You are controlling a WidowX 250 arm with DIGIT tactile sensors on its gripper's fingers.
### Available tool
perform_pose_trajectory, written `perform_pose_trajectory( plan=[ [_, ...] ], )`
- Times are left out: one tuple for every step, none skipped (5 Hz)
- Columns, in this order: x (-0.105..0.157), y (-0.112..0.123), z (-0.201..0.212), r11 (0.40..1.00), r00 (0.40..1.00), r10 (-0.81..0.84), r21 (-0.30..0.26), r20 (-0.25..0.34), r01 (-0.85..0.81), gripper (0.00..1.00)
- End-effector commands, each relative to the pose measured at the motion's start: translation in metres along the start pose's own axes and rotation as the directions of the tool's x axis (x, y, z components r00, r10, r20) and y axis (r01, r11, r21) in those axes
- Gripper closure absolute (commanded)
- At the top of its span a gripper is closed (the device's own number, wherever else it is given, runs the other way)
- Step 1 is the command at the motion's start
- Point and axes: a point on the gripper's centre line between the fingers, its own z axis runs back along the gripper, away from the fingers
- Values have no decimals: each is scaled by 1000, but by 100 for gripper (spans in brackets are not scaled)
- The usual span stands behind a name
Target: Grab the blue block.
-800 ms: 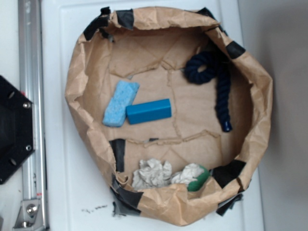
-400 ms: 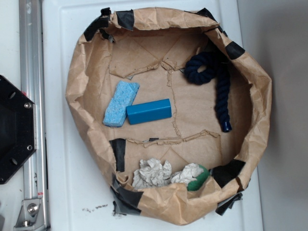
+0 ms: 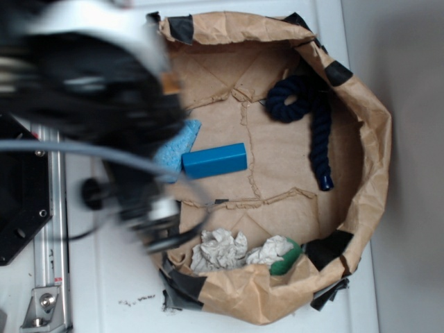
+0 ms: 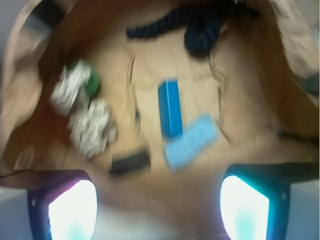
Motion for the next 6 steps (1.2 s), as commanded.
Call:
perform_pose_trajectory(
  plan=[
    [68, -14, -78, 992, 998, -60, 110, -15, 61, 0],
    [56, -12, -110, 977, 991, -117, 173, -62, 126, 0],
    [49, 2, -125, 961, 983, -158, 212, -98, 176, 0],
    [23, 14, -119, 957, 977, -187, 207, -103, 205, 0],
    [7, 18, -124, 953, 974, -193, 213, -115, 214, 9],
    [6, 21, -130, 959, 978, -169, 210, -125, 192, 100]
  ],
)
